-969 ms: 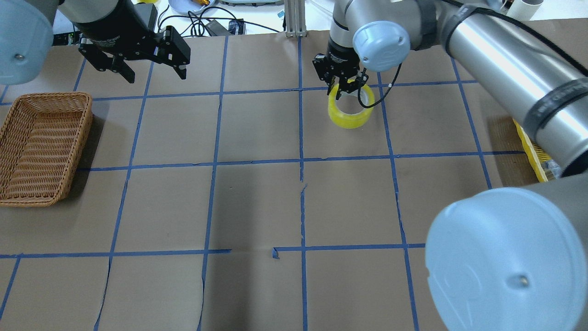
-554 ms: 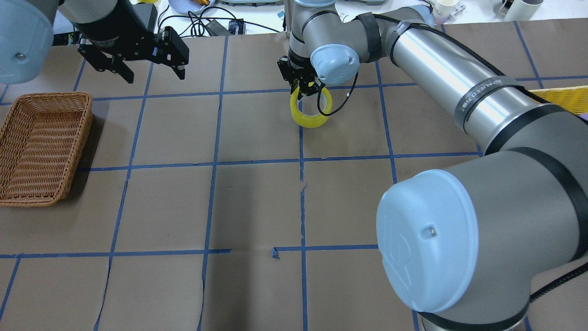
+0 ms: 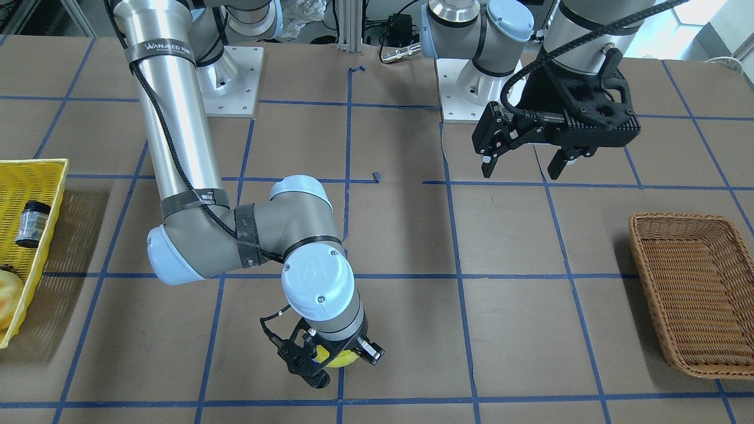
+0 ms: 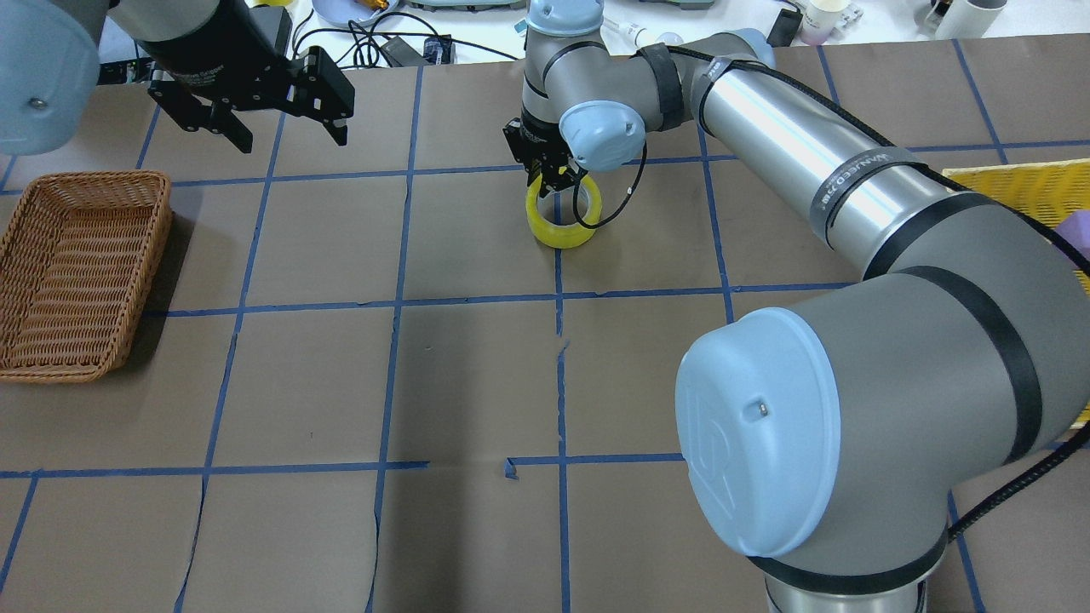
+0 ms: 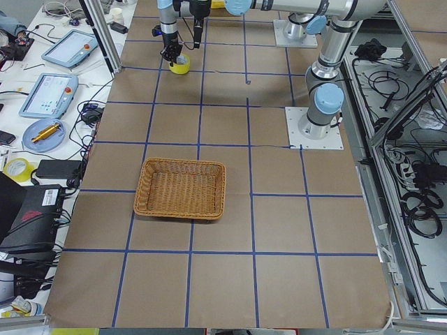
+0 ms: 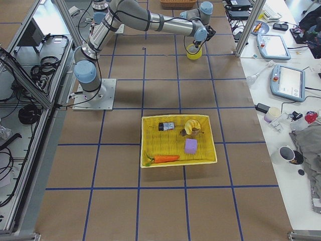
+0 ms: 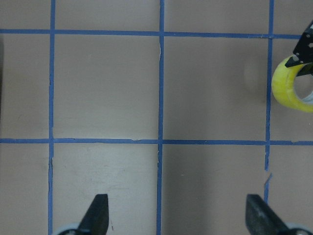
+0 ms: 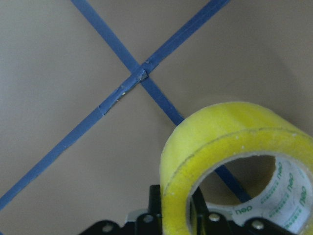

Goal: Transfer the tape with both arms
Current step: 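Set the tape roll down, open the right gripper and raise it, then move the left gripper over the tape roll while the right arm withdraws, then close the left gripper on the tape roll and lift it, then carry the tape roll with the left gripper over the wicker basket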

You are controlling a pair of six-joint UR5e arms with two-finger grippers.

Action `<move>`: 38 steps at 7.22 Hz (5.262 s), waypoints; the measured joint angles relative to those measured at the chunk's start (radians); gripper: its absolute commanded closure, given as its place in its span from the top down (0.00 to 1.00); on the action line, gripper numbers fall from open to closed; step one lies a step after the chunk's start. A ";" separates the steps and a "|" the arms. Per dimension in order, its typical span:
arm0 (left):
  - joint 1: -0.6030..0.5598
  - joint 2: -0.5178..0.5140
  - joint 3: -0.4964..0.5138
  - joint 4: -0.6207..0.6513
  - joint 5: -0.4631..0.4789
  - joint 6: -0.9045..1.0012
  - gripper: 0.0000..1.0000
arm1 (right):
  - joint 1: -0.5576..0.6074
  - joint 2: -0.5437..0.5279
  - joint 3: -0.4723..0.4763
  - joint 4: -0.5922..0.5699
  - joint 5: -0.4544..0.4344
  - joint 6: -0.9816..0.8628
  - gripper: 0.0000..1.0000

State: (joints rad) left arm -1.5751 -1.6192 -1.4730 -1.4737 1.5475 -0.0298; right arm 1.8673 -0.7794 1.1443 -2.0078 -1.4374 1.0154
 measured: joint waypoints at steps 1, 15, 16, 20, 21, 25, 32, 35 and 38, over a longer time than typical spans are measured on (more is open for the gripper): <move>0.000 0.000 -0.001 0.000 0.002 0.000 1.00 | 0.000 -0.002 0.007 -0.002 0.001 0.001 1.00; -0.226 -0.443 -0.025 0.505 -0.014 -0.248 0.99 | -0.343 -0.695 0.339 0.358 -0.136 -1.056 1.00; -0.236 -0.505 -0.022 0.564 -0.022 -0.204 0.90 | -0.340 -0.705 0.350 0.350 -0.137 -1.055 1.00; -0.250 -0.628 -0.012 0.656 -0.055 -0.154 0.24 | -0.334 -0.746 0.370 0.449 -0.131 -1.064 1.00; -0.251 -0.636 -0.010 0.667 -0.059 -0.153 0.11 | -0.333 -0.751 0.371 0.455 -0.130 -1.067 1.00; -0.238 -0.588 0.014 0.574 -0.046 -0.155 0.03 | -0.334 -0.757 0.372 0.455 -0.132 -1.070 1.00; 0.345 -0.361 0.057 0.178 -0.041 0.452 0.04 | -0.332 -0.763 0.379 0.457 -0.127 -1.072 1.00; 0.589 -0.398 0.061 0.245 -0.045 0.853 0.04 | -0.326 -0.767 0.384 0.458 -0.127 -1.071 1.00; 0.733 -0.502 0.052 0.393 -0.075 1.050 0.06 | -0.290 -0.767 0.388 0.457 -0.134 -1.070 1.00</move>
State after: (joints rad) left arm -0.8418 -2.1216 -1.4207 -1.0809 1.4728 1.0204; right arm 1.5771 -1.5464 1.5320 -1.5506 -1.5709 -0.0548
